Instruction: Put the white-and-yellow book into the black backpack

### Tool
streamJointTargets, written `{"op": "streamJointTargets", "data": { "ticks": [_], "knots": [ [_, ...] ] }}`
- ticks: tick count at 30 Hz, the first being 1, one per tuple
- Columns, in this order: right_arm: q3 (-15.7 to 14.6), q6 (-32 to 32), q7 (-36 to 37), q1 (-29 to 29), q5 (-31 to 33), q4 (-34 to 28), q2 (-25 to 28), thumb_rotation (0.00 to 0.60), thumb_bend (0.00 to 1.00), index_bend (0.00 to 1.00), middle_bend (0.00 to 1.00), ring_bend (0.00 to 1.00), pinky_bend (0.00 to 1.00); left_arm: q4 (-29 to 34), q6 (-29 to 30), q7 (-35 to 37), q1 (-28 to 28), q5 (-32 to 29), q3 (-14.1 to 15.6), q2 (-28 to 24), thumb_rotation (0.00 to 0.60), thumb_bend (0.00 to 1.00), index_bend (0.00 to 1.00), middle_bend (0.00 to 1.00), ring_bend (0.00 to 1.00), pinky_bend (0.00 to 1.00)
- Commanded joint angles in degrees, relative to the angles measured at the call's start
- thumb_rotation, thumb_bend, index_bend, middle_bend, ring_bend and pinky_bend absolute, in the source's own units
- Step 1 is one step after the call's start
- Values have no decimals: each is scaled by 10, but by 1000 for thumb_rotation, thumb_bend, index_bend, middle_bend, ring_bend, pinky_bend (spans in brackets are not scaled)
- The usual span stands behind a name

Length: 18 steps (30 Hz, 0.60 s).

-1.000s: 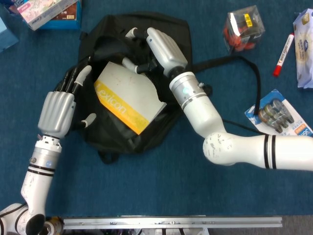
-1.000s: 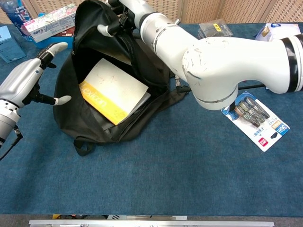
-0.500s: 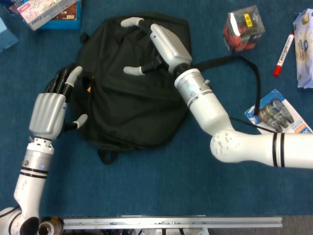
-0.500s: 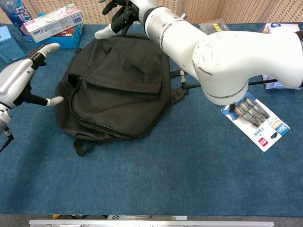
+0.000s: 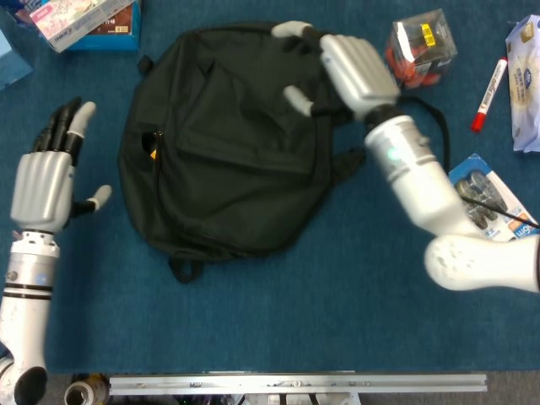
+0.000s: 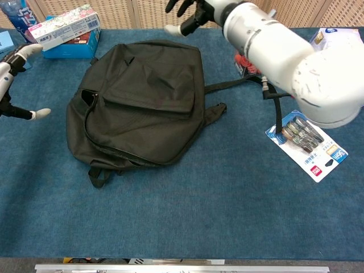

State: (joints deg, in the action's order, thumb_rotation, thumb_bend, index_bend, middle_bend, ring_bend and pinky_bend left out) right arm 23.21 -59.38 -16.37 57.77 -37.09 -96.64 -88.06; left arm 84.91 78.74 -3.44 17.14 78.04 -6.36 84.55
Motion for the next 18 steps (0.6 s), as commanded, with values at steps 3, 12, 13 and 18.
{"op": "streamJointTargets", "data": {
  "ticks": [3, 12, 13, 18],
  "knots": [
    [-60, -30, -15, -62, -69, -53, 74, 600, 452, 252, 389, 334, 515, -8, -5, -18, -6, -23, -10, -16, 600, 149, 0, 39, 0, 178],
    [-147, -107, 2, -175, -192, -88, 171, 600, 493, 321, 425, 370, 547, -37, -7, -29, -14, -55, -28, -34, 600, 149, 41, 68, 19, 178],
    [-157, -119, 1, -187, -207, -88, 177, 600, 494, 327, 429, 370, 547, -41, -7, -30, -15, -58, -30, -35, 600, 149, 44, 69, 19, 178],
    [-202, -175, 17, -254, -267, -80, 203, 600, 497, 354, 441, 372, 547, -54, 3, -38, -25, -66, -32, -43, 600, 149, 67, 76, 19, 178]
  ]
}}
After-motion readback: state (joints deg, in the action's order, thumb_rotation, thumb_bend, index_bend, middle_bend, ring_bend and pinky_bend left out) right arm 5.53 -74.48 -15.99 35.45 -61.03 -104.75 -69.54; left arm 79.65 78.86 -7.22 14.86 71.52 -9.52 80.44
